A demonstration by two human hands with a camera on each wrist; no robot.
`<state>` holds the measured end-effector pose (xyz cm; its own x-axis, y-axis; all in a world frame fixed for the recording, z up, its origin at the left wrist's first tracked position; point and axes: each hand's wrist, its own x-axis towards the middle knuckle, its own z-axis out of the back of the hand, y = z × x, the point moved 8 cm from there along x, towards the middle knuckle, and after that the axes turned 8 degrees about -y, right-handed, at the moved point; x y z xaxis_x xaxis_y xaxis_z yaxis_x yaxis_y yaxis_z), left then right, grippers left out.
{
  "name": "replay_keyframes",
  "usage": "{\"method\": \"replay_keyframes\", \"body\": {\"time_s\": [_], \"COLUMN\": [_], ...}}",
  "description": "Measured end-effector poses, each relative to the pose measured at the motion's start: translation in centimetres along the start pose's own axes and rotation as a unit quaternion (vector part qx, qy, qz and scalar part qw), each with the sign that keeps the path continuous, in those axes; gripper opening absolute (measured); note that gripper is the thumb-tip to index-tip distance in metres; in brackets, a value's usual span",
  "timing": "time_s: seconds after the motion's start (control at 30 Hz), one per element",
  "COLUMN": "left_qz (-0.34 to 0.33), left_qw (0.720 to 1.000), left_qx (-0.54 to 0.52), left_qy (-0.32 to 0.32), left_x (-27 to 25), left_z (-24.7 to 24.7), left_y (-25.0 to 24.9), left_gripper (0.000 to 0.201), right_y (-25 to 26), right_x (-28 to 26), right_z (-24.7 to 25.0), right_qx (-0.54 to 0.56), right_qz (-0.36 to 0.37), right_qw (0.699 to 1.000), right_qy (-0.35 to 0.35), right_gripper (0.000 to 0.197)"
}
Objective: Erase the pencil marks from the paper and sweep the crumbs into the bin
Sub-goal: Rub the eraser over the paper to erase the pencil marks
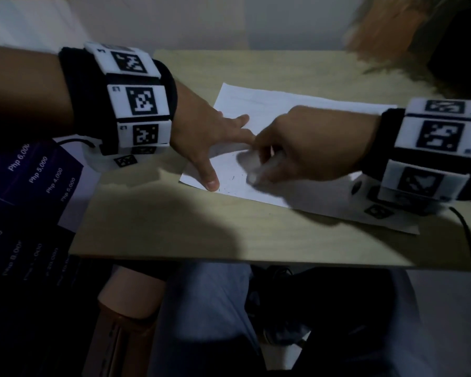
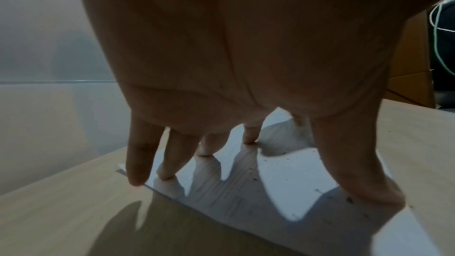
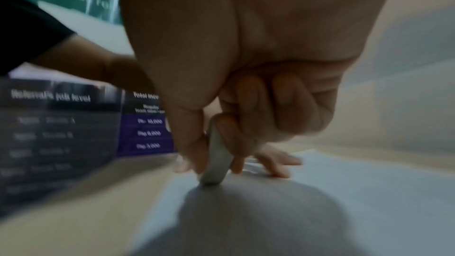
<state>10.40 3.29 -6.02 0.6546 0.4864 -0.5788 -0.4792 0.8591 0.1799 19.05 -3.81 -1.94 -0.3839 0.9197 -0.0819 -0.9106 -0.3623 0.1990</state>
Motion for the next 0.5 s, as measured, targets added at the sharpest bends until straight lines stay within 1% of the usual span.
{"method": "replay_keyframes", "body": {"time_s": [0.07, 0.13, 0.2, 0.27, 0.37, 0.43, 0.5], "left_qz": [0.005, 0.004, 0.001, -0.001, -0.004, -0.001, 0.0], "left_qw": [1.0, 1.0, 1.0, 1.0, 1.0, 1.0, 1.0], "left_qx": [0.006, 0.006, -0.005, -0.015, -0.02, -0.013, -0.005], "left_qy": [-0.004, -0.006, -0.004, -0.006, -0.008, -0.009, -0.013], "left_x": [-0.1, -0.1, 0.0, 0.1, 0.1, 0.1, 0.3], "left_z": [0.2, 0.2, 0.2, 0.3, 0.3, 0.3, 0.2], "left_y": [-0.1, -0.2, -0.4, -0.4, -0.4, -0.3, -0.3], "left_gripper": [0.111, 0.11, 0.112, 0.111, 0.11, 0.112, 0.114], "right_y": [-0.4, 1.0, 2.2, 1.3, -0.2, 0.7, 2.2], "right_x": [0.0, -1.0, -1.6, -1.0, -0.2, -0.9, -1.8], "right_z": [0.3, -0.5, -1.2, -0.9, 0.2, -0.2, -1.2], "right_qx": [-0.035, -0.078, -0.045, -0.008, -0.015, -0.055, -0.053], "right_qz": [-0.005, 0.026, 0.041, 0.016, -0.01, 0.012, 0.044], "right_qw": [0.999, 0.996, 0.998, 1.0, 1.0, 0.998, 0.998], "right_qy": [-0.025, -0.03, 0.004, 0.025, 0.001, -0.015, 0.012], "right_gripper": [0.037, 0.035, 0.041, 0.039, 0.037, 0.03, 0.028]}}
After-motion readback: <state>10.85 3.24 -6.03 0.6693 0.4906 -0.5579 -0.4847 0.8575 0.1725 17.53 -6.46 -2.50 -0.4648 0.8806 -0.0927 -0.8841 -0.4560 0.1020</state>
